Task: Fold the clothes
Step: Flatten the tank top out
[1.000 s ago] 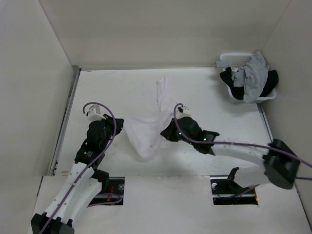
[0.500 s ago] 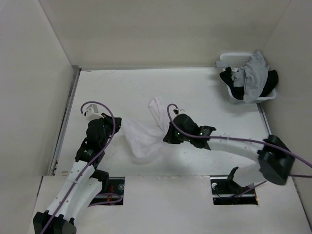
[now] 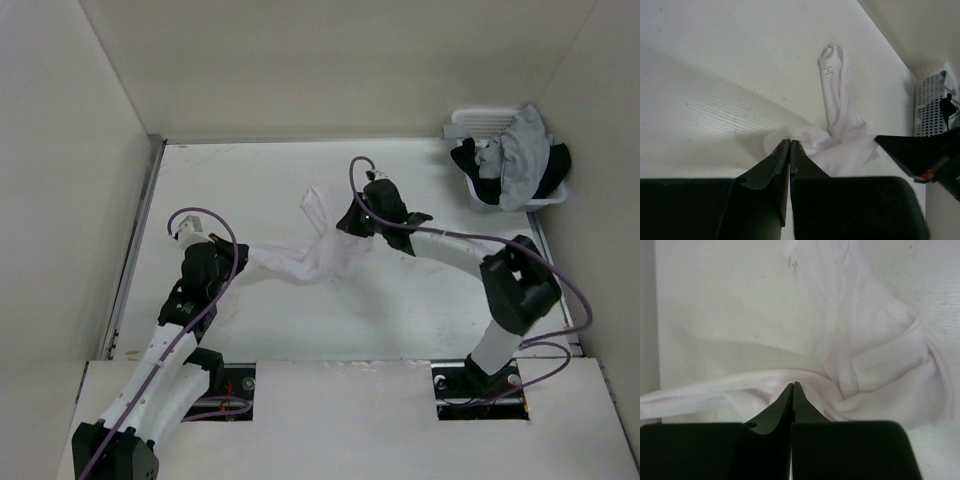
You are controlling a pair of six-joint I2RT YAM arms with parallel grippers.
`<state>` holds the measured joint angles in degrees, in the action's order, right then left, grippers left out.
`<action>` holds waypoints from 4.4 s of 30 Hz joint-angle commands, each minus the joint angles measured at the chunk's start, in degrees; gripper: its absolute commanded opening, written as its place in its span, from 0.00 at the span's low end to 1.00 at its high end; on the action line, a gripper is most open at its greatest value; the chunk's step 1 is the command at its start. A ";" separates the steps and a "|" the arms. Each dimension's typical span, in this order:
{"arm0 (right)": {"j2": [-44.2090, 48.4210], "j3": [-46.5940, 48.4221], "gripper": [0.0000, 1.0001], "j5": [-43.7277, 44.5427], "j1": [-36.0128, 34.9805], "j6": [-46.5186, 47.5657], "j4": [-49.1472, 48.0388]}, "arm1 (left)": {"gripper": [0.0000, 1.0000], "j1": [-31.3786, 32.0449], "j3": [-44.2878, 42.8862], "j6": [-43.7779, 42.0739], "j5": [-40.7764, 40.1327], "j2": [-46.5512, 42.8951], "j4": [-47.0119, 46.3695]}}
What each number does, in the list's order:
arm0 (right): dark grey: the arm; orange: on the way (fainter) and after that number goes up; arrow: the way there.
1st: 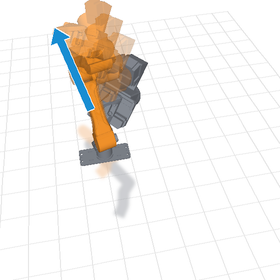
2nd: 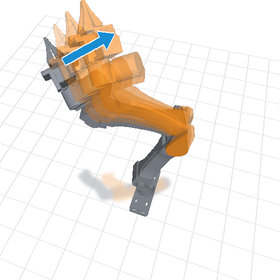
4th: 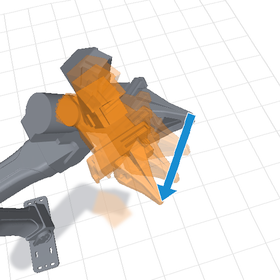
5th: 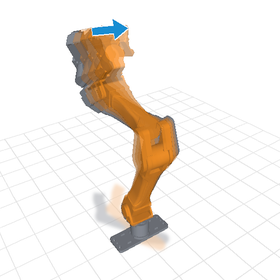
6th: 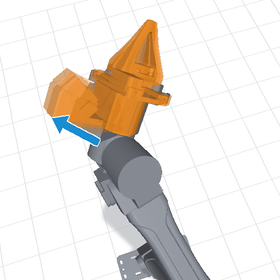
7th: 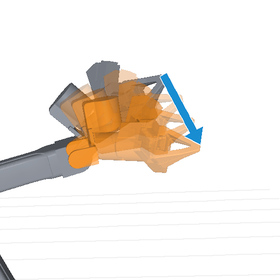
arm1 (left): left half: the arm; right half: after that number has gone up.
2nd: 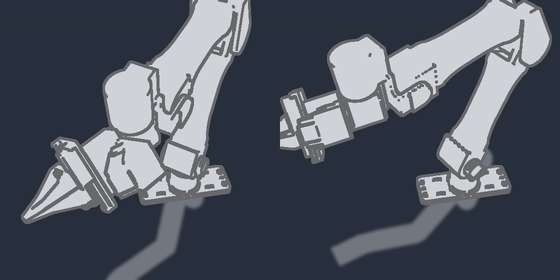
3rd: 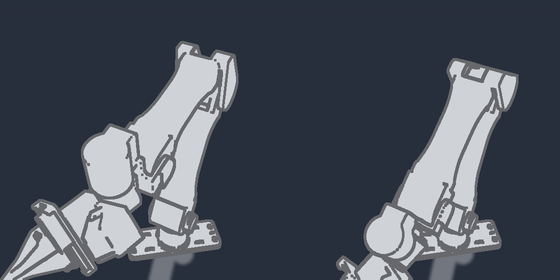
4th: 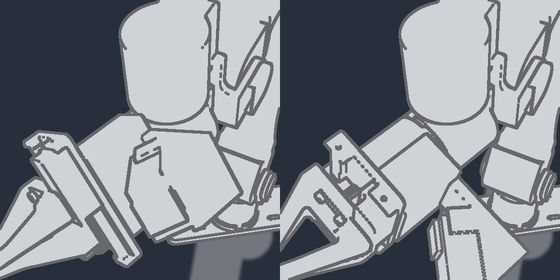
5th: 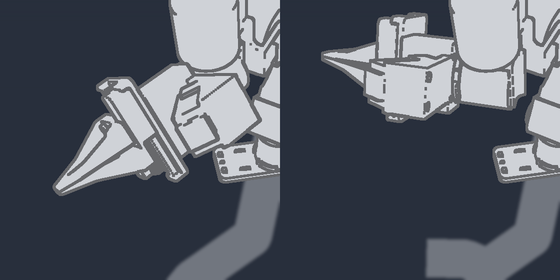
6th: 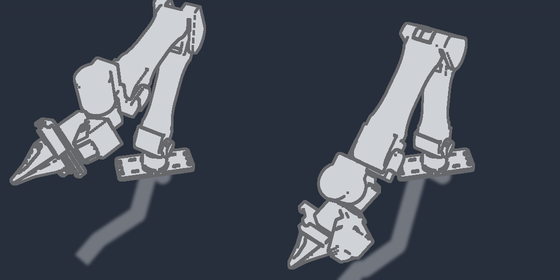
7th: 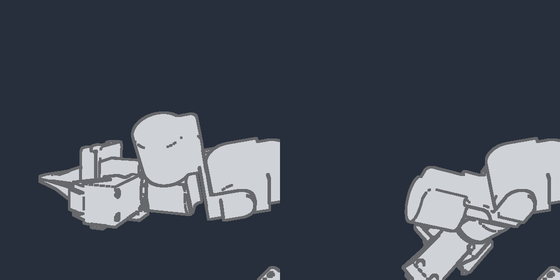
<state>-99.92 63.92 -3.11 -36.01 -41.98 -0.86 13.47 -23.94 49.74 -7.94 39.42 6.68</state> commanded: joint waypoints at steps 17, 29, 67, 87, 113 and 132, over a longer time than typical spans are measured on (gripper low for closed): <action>34.57 -31.93 0.00 2.68 -12.81 -9.10 9.41 | 0.01 2.21 -0.23 -1.31 -3.39 -1.36 -5.01; 1.68 -11.74 0.00 0.65 -2.11 0.22 -3.27 | 0.01 1.24 1.80 -1.22 -2.87 -1.10 -3.34; 10.45 -26.13 0.33 9.80 -6.66 -7.51 -6.52 | 0.01 6.17 5.84 0.89 -4.62 -5.67 -2.02; 49.35 -18.60 0.00 24.46 -12.71 -1.72 16.21 | 0.01 7.22 -13.03 -2.01 -8.22 -8.48 0.61; 36.12 32.42 0.01 18.17 -3.69 19.31 26.98 | 0.02 14.61 -39.80 -19.86 -21.23 5.49 -13.44; -3.63 87.36 0.01 0.39 16.54 15.17 40.94 | 0.01 -8.51 -70.02 -10.36 -2.43 36.44 -11.07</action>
<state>-107.13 147.61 -0.64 -19.59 -26.65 37.28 5.54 -90.78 39.86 -12.43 79.20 -2.13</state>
